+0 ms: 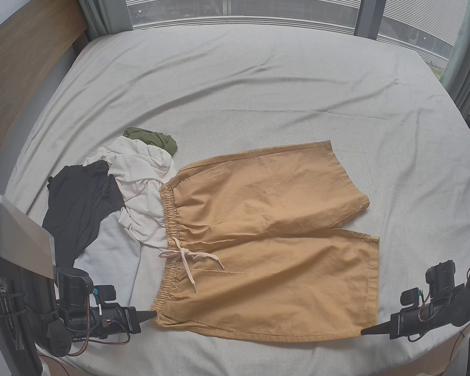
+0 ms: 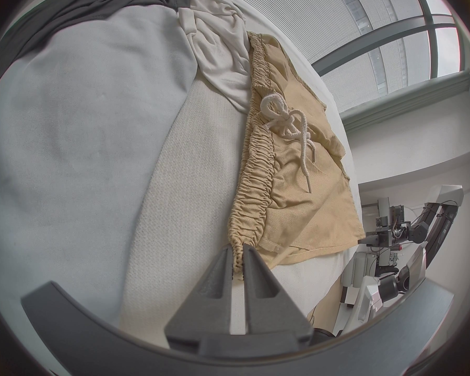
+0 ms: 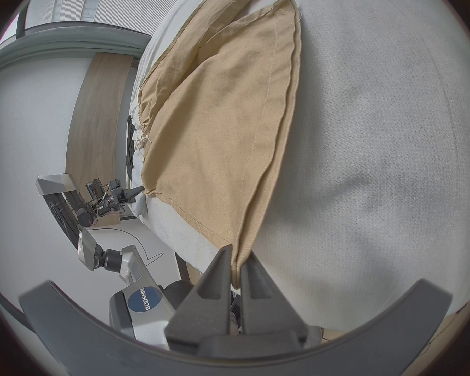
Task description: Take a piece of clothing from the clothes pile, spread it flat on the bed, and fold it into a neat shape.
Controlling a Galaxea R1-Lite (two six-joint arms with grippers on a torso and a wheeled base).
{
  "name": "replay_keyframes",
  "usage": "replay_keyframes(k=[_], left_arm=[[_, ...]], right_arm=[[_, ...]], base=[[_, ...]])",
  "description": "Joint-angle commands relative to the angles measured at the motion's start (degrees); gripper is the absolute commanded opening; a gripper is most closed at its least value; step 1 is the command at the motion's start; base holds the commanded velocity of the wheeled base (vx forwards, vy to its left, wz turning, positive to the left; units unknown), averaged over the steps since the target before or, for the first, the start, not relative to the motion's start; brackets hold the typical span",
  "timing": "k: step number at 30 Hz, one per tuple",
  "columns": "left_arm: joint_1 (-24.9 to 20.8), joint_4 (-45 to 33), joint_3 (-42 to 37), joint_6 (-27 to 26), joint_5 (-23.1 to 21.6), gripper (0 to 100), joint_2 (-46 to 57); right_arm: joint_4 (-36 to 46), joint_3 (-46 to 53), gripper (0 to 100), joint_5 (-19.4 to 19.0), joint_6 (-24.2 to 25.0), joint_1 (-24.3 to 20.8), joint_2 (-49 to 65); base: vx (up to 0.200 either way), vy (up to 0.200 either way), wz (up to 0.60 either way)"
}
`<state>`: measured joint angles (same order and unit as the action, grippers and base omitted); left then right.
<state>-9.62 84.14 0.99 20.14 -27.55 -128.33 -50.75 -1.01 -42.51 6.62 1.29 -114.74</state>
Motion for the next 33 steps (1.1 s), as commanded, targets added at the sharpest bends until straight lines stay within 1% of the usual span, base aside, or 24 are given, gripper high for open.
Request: replay_keyframes(k=[1,5,6,8,11,13,16,19,23,26,28,29,30,32,33], left_arm=[[-0.58,-1.17,-0.9,-0.28,0.04,0,0.8],[-1.54,-3.28,-0.99,-0.28,-0.05,0,2.73],[-1.98,-5.04,-0.99,-0.36,-0.05,0,4.32],[-2.07,-5.48,-0.9,-0.36,-0.05,0,5.37],[-2.07,-4.6,-0.81,-0.54,-0.05,0,5.46],[-1.98,-0.91,-0.99,-0.1,-0.05,0,4.58],[-2.07,1.11,-0.99,-0.45,0.04,0,2.3],[-1.98,4.89,-0.81,-0.45,0.48,0,0.63],[-1.9,4.89,0.07,-0.01,0.48,0,1.68],[-2.16,4.89,1.3,1.04,0.48,0,3.26],[-2.42,4.89,2.09,1.75,0.57,0,4.76],[-2.42,4.89,2.09,1.75,0.57,0,4.76],[-3.13,4.89,2.88,3.33,0.57,0,7.04],[-3.74,4.89,3.93,5.79,0.57,0,9.06],[-3.92,4.89,4.2,6.4,0.66,0,9.41]], right_arm=[[1.0,1.01,0,-0.03,-0.47,0.29,1.97],[1.97,1.01,0,-0.03,-0.73,0.38,2.77],[2.41,1.01,0,-0.03,-0.73,0.38,3.38],[2.41,1.01,0,-0.03,-0.64,0.38,3.82],[1.79,1.01,0,-0.03,-0.64,0.38,3.91],[0.04,1.01,0,-0.56,-0.47,0.03,4.08],[-1.72,1.01,0,-0.65,-0.29,0.03,4.0],[-4.18,1.01,0,-0.82,0.06,0.2,4.26],[-7.17,1.01,0,-1.79,0.24,0.38,5.14],[-10.95,0.92,0,-2.23,0.59,0.47,5.4],[-13.76,0.92,0,-2.23,1.73,0.47,5.4],[-13.76,0.92,0,-2.23,1.73,0.47,5.4],[-17.37,0.92,0,-2.23,3.84,0.47,5.4],[-21.15,0.75,0,-2.14,6.56,0.2,5.4],[-22.02,0.66,0,-2.05,7.18,0.11,5.4]], base=[[0.0,0.0,0.0],[0.0,0.0,0.0],[0.0,0.0,0.0],[0.0,0.0,0.0],[0.0,0.0,0.0],[0.0,0.0,0.0],[0.0,0.0,0.0],[0.0,0.0,0.0],[0.0,0.0,0.0],[0.0,0.0,0.0],[0.0,0.0,0.0],[0.0,0.0,0.0],[0.0,0.0,0.0],[0.0,0.0,0.0],[0.0,0.0,0.0]])
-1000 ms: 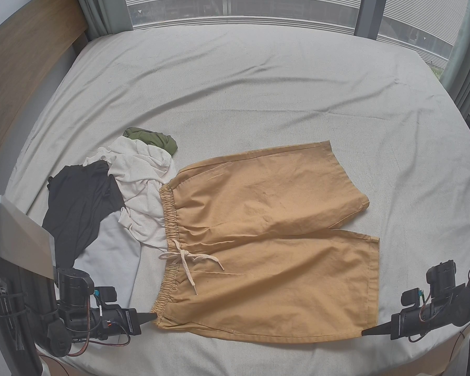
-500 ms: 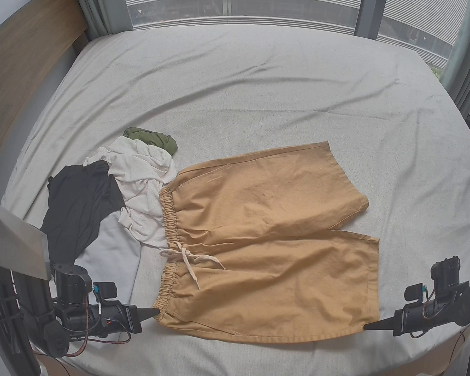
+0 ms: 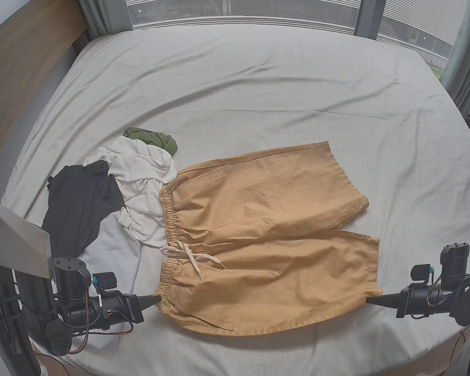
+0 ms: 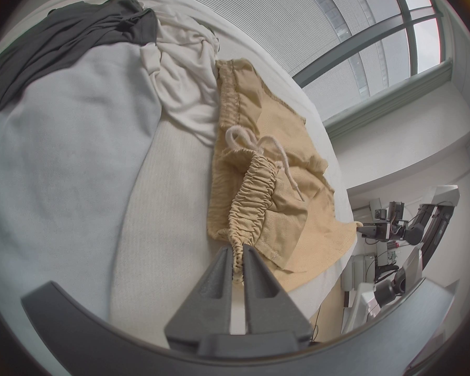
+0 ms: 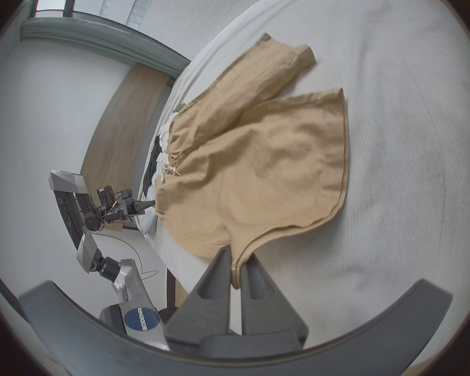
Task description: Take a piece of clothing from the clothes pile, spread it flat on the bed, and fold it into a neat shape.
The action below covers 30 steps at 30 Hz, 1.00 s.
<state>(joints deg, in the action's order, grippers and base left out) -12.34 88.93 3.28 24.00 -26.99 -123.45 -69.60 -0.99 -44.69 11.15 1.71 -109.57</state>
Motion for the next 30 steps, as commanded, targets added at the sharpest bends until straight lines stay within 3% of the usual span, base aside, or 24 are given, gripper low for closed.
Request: replay_keyframes(k=[1,6,12,18,30], left_arm=[[-1.64,0.1,2.61,4.3,0.18,0,5.77],[-2.08,0.1,3.84,5.62,0.89,0,7.0],[-2.78,0.1,6.04,6.93,1.15,0,7.0],[-4.27,0.1,8.76,9.4,5.54,0,7.0],[-4.27,0.1,12.63,11.68,8.53,0,7.0]], right_arm=[[-6.17,0.37,0,0.39,5.02,-0.48,0.15],[-12.32,-0.95,0,0.57,9.41,-0.56,-0.21],[-12.58,-2.97,0,0.75,9.85,-0.3,-0.21],[-12.76,-6.92,0,0.92,12.93,-0.12,0.15],[-11.26,-14.92,0,1.01,15.04,-0.04,1.46]], base=[[0.0,0.0,0.0],[0.0,0.0,0.0],[0.0,0.0,0.0],[0.0,0.0,0.0],[0.0,0.0,0.0]])
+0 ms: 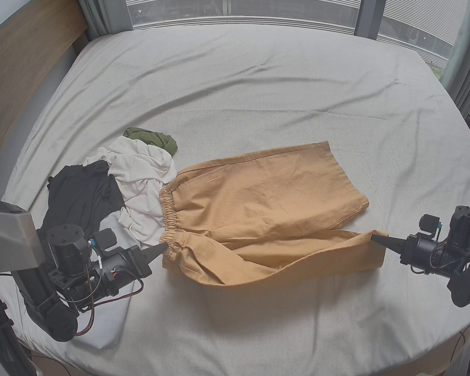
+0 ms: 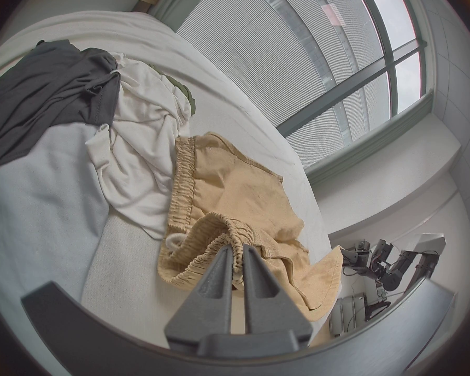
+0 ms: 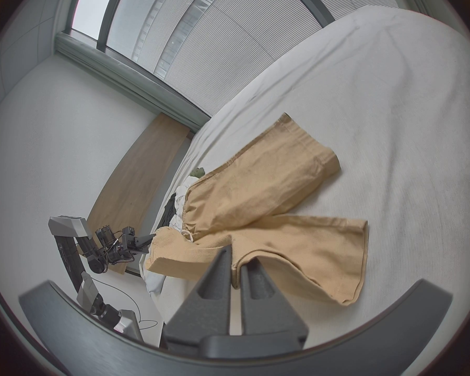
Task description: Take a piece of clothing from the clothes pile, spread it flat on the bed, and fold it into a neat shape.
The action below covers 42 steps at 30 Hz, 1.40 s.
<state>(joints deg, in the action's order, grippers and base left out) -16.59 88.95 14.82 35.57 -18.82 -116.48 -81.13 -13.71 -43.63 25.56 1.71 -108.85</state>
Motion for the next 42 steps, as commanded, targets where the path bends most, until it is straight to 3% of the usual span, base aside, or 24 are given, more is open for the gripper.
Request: replay_keyframes(k=[1,15,30,42], left_arm=[[-0.02,0.08,1.35,0.2,0.45,0,0.03],[0.33,0.08,5.04,3.45,2.47,0,1.17],[0.42,0.08,9.79,5.47,7.57,0,0.99],[0.77,-0.01,10.49,5.74,7.75,0,0.82]], right_arm=[[0.36,-3.16,0,-0.05,1.16,-0.04,0.74],[1.68,-13.18,0,-0.05,3.79,-0.39,0.83],[16.88,-29.26,0,0.04,3.97,-0.65,1.62],[20.92,-36.3,0,0.21,3.88,-1.36,-0.05]], base=[[0.0,0.0,0.0],[0.0,0.0,0.0],[0.0,0.0,0.0],[0.0,0.0,0.0]])
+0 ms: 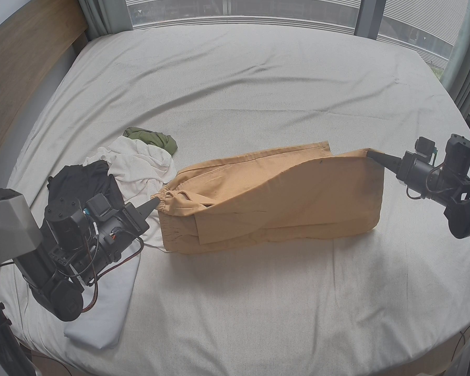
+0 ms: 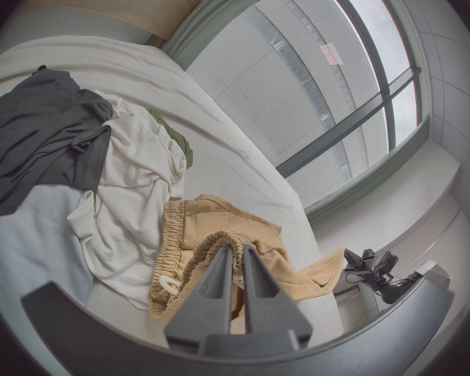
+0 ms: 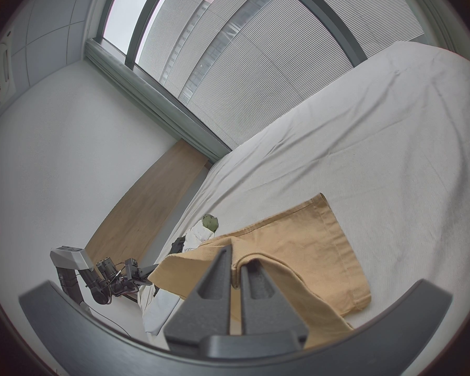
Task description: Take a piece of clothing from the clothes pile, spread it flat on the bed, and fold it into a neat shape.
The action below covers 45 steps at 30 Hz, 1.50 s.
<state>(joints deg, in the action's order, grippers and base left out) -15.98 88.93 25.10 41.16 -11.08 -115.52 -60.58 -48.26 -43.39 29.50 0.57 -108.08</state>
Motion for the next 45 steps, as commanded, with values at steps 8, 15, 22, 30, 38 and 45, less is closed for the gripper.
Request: replay_keyframes(k=[8,15,22,30,38,45], left_arm=[[0.95,0.01,0.3,0.33,0.01,0,-0.59],[1.83,0.01,1.35,0.33,0.01,0,-1.02],[1.83,-0.07,2.32,0.42,0.09,0,-1.99],[1.92,-0.07,5.66,0.59,3.08,0,-5.77],[2.62,-0.07,7.86,0.59,3.52,0,-7.79],[2.62,-0.07,10.76,0.59,3.61,0,-10.25]], right_arm=[[3.89,-7.37,0,0.06,-0.15,-0.57,-3.19],[6.79,-13.61,0,0.06,-0.23,-1.45,-7.23],[6.87,-17.57,0,0.14,-0.15,-2.24,-11.01],[7.31,-21.43,0,0.14,-0.15,-2.33,-13.3],[7.66,-22.84,0,0.14,-0.06,-2.24,-13.82],[9.86,-26.8,0,0.23,0.03,-2.51,-15.76]], base=[[0.0,0.0,0.0],[0.0,0.0,0.0],[0.0,0.0,0.0],[0.0,0.0,0.0],[0.0,0.0,0.0],[0.0,0.0,0.0]])
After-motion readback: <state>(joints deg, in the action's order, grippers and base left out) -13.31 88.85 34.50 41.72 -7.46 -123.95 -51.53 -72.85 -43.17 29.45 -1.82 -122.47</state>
